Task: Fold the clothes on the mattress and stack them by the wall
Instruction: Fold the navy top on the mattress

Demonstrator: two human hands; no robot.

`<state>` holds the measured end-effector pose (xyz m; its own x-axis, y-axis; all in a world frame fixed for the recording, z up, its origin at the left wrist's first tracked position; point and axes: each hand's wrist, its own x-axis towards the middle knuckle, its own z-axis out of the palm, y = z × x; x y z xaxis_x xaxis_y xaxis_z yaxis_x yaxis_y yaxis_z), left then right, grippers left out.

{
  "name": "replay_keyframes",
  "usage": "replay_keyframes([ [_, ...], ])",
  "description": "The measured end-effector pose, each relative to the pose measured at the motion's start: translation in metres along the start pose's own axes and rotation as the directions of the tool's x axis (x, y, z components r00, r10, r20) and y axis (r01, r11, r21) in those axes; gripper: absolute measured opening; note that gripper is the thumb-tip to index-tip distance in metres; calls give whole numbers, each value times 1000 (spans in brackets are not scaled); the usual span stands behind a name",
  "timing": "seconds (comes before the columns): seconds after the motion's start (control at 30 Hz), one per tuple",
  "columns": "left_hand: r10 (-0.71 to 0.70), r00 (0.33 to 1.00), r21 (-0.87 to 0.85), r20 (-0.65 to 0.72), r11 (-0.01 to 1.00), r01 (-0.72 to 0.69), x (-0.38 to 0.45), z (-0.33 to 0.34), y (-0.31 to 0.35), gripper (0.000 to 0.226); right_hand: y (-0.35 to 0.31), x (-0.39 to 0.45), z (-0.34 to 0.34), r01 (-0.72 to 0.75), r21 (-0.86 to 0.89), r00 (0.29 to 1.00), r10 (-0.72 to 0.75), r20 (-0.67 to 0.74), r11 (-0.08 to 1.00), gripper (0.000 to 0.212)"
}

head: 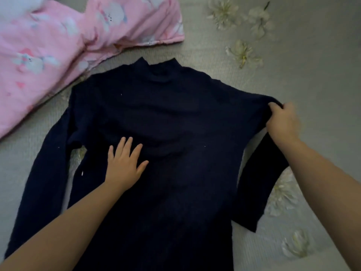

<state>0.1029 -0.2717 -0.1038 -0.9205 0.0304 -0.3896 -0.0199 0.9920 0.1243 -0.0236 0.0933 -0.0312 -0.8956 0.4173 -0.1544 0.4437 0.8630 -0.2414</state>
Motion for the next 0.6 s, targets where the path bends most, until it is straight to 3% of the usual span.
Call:
replay_keyframes([
  [0.03,17,1000,3,13,1000,-17,8,-1,6,61,-2,10,-3,-15,-35,999,17,30,999,30],
  [0.13,18,999,-14,50,1000,-17,27,0,20,62,-8,19,1,20,-379,975,66,213,925,34],
  [0.2,19,997,-22,74,1000,-17,34,2,21,64,-9,14,10,26,-465,955,114,272,885,35],
  [0.3,71,992,25,108,997,-74,36,4,13,65,-15,-10,33,124,-357,977,-51,207,926,41],
  [0.4,111,994,-102,16,989,-109,27,4,0,59,-26,-60,60,240,-195,968,-220,121,951,45],
  [0.5,-69,990,-267,-122,963,34,-2,11,-15,51,-29,-126,88,224,-133,962,-197,191,965,51],
  [0.6,-243,966,-293,-87,933,208,-49,27,-36,49,-21,-189,109,167,-135,956,-126,266,977,53],
])
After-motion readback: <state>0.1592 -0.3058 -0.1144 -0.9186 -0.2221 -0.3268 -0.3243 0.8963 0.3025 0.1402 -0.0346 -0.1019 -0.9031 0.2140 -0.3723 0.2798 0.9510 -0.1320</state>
